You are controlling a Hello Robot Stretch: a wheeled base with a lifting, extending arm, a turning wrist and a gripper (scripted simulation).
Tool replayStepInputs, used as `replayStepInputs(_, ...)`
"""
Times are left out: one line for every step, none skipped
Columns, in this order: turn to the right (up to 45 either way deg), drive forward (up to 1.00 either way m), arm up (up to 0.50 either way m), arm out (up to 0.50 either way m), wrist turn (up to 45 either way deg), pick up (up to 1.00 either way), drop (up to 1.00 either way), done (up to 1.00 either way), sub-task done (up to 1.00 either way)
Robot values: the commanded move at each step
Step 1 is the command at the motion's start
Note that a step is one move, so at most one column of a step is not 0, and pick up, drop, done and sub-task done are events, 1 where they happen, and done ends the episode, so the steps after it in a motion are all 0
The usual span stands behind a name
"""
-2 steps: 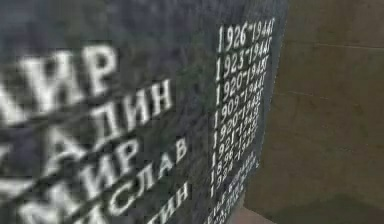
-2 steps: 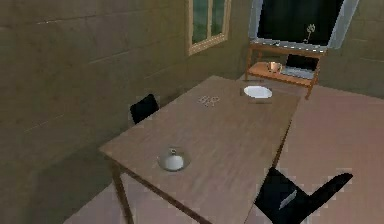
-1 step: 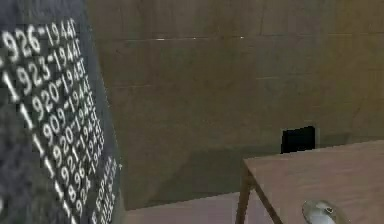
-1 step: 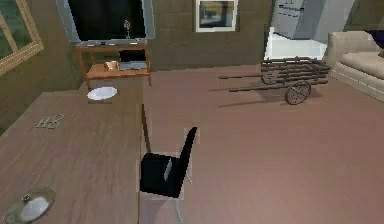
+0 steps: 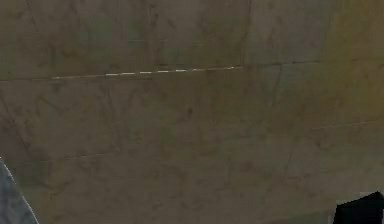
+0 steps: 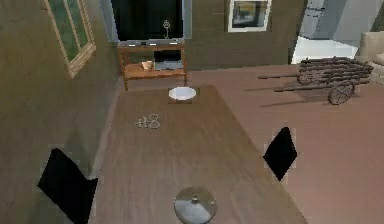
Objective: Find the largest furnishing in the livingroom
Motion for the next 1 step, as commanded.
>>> replayStepInputs(45.0,0.00,0.00,0.00,0.0,0.00,0.00,0.00,0.00)
